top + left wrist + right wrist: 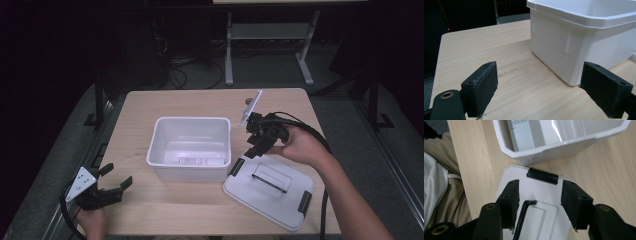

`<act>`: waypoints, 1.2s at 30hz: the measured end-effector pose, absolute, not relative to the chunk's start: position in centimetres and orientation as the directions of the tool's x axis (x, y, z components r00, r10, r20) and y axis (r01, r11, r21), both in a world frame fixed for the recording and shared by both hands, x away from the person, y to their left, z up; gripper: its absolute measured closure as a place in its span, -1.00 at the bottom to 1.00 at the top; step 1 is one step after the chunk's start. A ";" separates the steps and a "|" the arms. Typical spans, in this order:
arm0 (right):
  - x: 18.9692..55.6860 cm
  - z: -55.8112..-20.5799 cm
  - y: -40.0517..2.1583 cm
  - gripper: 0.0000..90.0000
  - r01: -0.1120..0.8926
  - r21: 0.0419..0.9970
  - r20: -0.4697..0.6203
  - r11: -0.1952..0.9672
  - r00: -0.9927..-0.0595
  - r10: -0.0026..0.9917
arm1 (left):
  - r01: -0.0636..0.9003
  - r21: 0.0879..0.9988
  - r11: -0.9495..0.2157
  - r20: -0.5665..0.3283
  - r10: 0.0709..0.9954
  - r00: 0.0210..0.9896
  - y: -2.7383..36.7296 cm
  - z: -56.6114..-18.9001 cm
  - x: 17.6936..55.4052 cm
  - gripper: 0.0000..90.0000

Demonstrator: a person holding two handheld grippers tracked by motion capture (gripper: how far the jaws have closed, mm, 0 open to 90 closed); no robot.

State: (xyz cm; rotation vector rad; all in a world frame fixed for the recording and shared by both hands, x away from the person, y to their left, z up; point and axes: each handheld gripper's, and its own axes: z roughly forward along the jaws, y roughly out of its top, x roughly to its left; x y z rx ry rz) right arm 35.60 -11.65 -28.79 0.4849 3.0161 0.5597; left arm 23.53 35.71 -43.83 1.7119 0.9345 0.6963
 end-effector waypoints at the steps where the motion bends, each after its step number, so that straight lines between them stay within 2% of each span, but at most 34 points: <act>1: 35.5 -28.9 -11.9 0.07 0.300 0.355 0.023 0.885 -0.950 0.313 | 0.256 0.950 -0.179 0.016 0.847 0.532 35.7 -43.8 23.5 -0.70; 20: 33.8 -33.3 -16.3 0.03 0.386 0.362 0.088 0.849 -0.920 0.381 | 0.259 0.949 -0.181 0.015 0.846 0.534 35.4 -43.8 23.5 -0.70; 36: 32.6 -36.0 -17.1 0.03 0.393 0.344 0.110 0.853 -0.919 0.379 | 0.258 0.948 -0.187 0.021 0.845 0.534 35.4 -43.8 23.6 -0.70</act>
